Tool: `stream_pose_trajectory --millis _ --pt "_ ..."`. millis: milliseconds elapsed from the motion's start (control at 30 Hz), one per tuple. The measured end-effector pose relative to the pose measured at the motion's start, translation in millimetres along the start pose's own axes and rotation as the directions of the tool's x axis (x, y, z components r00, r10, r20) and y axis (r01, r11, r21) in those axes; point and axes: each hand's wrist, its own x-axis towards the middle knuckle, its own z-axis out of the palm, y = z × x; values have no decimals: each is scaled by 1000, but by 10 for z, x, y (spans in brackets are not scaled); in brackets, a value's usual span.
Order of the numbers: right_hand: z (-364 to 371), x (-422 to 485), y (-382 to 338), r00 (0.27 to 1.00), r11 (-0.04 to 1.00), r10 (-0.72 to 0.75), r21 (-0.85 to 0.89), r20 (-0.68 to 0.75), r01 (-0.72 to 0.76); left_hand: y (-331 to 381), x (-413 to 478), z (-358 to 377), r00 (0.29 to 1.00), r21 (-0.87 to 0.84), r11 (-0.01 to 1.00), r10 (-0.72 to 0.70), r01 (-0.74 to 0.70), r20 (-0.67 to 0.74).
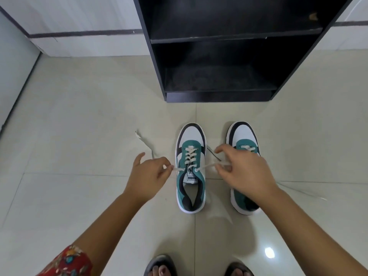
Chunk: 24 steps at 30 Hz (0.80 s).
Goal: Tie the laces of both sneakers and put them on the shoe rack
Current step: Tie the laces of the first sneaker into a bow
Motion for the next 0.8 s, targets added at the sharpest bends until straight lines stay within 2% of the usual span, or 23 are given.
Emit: stream_pose_trajectory --millis 67,133,200,267,333,367,433,500,567,633,700,733,800 --pt "-53 1 25 998 996 -7 -86 -65 1 -8 -11 14 998 39 998 -42 41 40" --pt "16 -31 77 1000 988 1 -153 -5 -2 -12 -33 54 997 31 998 -56 55 52" --pt "144 -95 141 1000 999 25 -20 -8 -25 33 -42 93 999 -47 998 -39 41 30" --pt "253 -153 260 993 987 72 147 -98 -57 120 -29 119 998 -182 982 -48 53 32" --pt "327 -190 436 968 974 185 162 -169 -158 186 -15 154 994 -247 965 -66 86 90" --pt "348 -210 513 948 949 275 200 -158 -242 203 -15 176 991 -256 961 -76 103 111" --pt "368 -226 606 902 839 429 391 -50 -378 211 -25 224 988 -244 963 -86 115 125" --pt "366 -224 672 893 745 450 541 25 -391 223 -37 278 988 -224 968 -90 117 127" --pt "327 -232 727 909 714 407 588 93 -380 231 -35 318 987 -230 965 -102 127 121" --pt "309 -258 763 916 772 380 502 126 -389 239 -34 339 987 -246 960 -109 135 114" --pt "352 -287 782 922 885 384 264 57 -385 240 -31 346 988 -266 954 -111 136 110" --pt "385 -292 797 919 906 394 168 -3 -388 242 -28 346 988 -276 951 -113 138 107" --pt "410 -291 838 897 901 432 86 -86 -426 248 -35 343 987 -294 945 -121 146 101"
